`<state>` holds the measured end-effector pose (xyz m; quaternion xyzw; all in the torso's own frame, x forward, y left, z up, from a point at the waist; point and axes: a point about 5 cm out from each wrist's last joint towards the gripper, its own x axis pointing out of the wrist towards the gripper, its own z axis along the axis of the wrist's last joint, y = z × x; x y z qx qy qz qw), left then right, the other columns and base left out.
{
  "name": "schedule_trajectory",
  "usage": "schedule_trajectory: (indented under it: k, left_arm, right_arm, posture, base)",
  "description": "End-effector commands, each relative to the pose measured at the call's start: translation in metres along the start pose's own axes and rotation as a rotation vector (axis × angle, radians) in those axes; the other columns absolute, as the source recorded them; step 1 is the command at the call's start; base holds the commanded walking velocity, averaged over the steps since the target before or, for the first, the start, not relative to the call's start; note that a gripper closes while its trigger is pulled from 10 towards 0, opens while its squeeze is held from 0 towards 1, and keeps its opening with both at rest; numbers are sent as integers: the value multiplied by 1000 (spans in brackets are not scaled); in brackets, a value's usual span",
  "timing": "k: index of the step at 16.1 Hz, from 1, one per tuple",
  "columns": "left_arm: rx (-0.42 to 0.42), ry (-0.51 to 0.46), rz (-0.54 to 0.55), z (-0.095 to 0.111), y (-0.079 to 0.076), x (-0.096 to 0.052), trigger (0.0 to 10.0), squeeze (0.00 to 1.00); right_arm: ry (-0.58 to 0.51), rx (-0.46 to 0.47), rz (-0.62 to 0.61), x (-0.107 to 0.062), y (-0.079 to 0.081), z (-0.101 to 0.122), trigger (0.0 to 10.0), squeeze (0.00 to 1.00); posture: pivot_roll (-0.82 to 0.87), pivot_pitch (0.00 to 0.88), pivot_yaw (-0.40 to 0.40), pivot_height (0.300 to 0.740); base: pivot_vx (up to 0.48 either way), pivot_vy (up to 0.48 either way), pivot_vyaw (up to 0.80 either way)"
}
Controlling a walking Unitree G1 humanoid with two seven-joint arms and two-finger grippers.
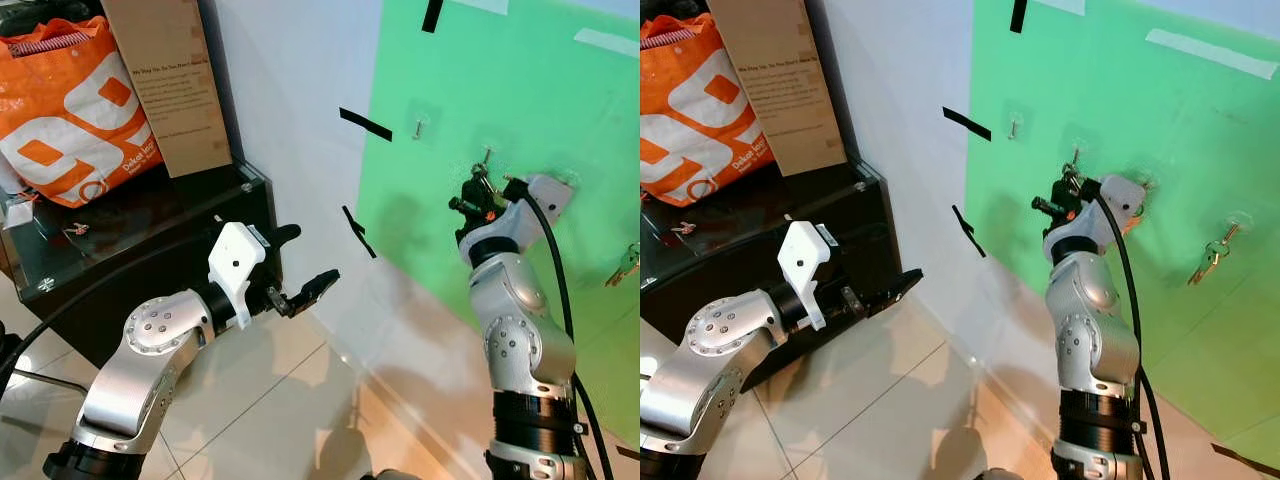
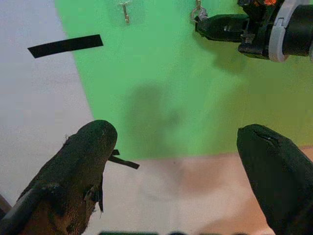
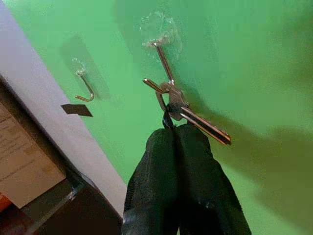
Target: Hang keys on a hook
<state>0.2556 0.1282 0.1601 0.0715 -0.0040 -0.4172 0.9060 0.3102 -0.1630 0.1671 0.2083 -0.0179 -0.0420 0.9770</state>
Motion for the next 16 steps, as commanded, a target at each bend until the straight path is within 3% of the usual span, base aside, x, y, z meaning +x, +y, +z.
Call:
schedule_trajectory:
  k: [1,4,6,8,9,11,16]
  left_arm:
    - [15,-5,-6,4,1,3,10000,0]
    - [3,-19,13,4,1,3,10000,0]
    - [-12,-24,44,3,1,1,10000,0]
    - [-13,-10,106,-1,5,-1,10000,0]
    - [4,20,207,-10,11,-6,10000,0]
    - [37,121,343,-31,19,-18,10000,0]
    - [55,174,509,-42,25,-33,10000,0]
  right_arm:
    - [-19,-23,24,-3,2,3,10000,1000]
    - [-42,-100,101,-8,4,5,10000,1000]
    - [15,-98,178,-19,5,-6,10000,1000]
    - [89,-163,201,-26,4,-17,10000,1000]
    - [195,-209,247,-35,3,-34,10000,1000]
    - [204,-312,297,-42,0,-46,10000,1000]
    - [284,-325,328,-49,-2,-63,10000,1000]
  posture:
    - [-41,0,31,740]
    - [-43,0,26,740]
    - [-45,0,23,740]
    - [-50,0,25,740]
    - [-57,0,27,740]
    - [-59,0,27,740]
    - [-47,0,18,740]
  base:
    - [0,0,0]
    - [0,0,0]
    - [0,0,0]
    - [0,0,0]
    - [0,0,0]
    - [0,0,384]
    - [173,0,735]
